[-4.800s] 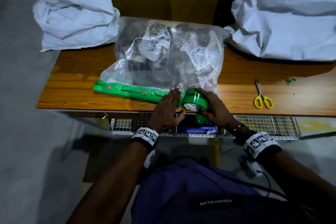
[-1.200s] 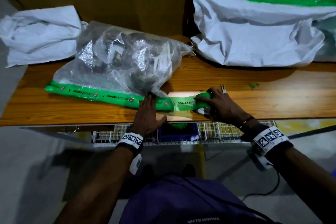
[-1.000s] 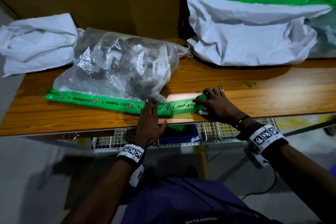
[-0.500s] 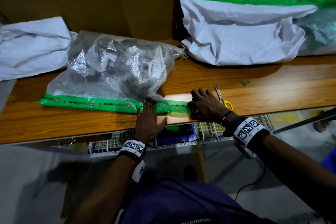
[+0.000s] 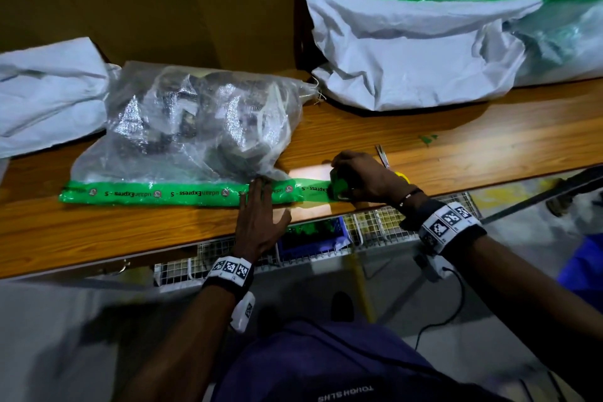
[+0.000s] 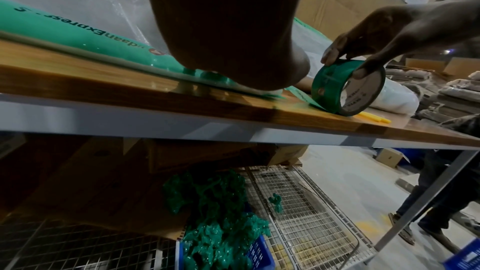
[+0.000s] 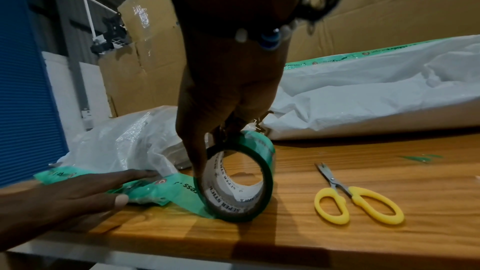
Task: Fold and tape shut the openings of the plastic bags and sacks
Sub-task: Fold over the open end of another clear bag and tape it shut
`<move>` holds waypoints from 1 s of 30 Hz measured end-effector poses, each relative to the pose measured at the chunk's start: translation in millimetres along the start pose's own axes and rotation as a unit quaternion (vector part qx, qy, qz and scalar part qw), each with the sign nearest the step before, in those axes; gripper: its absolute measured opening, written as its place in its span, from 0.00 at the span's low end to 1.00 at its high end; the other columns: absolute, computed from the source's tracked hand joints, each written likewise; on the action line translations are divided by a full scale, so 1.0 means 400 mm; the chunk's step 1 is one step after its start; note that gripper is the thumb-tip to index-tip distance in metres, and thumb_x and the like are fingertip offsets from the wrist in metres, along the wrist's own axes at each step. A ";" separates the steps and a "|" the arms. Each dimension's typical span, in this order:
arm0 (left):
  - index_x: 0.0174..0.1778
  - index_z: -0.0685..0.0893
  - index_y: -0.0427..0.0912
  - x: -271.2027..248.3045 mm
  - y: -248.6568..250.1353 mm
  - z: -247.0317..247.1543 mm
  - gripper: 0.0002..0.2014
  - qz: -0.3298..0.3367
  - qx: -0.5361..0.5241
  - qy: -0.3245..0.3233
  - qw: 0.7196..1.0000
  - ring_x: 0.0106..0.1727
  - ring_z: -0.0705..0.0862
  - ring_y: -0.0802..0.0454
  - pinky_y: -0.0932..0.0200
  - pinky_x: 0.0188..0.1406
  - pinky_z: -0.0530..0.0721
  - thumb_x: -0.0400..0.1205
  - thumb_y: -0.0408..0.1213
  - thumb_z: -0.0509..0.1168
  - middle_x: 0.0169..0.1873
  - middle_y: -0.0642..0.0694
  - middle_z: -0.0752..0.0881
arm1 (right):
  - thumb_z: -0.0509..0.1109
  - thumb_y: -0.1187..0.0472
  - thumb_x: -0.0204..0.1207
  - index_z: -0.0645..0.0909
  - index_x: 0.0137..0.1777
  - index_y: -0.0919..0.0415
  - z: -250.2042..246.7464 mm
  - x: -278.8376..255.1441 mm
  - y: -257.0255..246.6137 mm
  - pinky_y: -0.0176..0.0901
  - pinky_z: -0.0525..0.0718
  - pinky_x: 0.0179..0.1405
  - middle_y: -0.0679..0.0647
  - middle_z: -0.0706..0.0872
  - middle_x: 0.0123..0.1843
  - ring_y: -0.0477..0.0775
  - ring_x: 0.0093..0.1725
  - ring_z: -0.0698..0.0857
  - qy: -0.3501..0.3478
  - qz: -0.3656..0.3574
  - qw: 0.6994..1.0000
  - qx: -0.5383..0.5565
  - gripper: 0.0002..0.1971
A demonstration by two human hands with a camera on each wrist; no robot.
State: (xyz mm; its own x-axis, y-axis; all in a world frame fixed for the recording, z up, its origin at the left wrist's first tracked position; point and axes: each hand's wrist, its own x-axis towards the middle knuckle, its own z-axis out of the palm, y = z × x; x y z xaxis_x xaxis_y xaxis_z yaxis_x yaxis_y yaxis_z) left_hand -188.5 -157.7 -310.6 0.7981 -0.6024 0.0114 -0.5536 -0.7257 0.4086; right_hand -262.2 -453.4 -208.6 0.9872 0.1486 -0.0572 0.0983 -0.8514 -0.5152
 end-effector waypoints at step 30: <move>0.90 0.66 0.50 -0.055 -0.188 -0.070 0.34 0.138 0.045 -0.008 0.989 0.90 0.62 0.44 0.39 0.92 0.52 0.87 0.55 0.61 0.89 0.43 0.65 | 0.63 0.58 0.89 0.75 0.82 0.71 0.443 0.092 -0.286 0.60 0.76 0.81 0.68 0.76 0.83 0.70 0.84 0.74 0.126 0.099 0.986 -0.039 0.25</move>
State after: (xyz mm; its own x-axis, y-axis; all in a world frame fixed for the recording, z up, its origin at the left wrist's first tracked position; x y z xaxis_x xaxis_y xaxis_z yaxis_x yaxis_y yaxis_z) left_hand -158.0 -80.6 -315.9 0.6101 -0.7864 0.0967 -0.7693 -0.5587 0.3099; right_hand -259.3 -261.5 -303.2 0.9868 -0.1455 0.0705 -0.0991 -0.8887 -0.4476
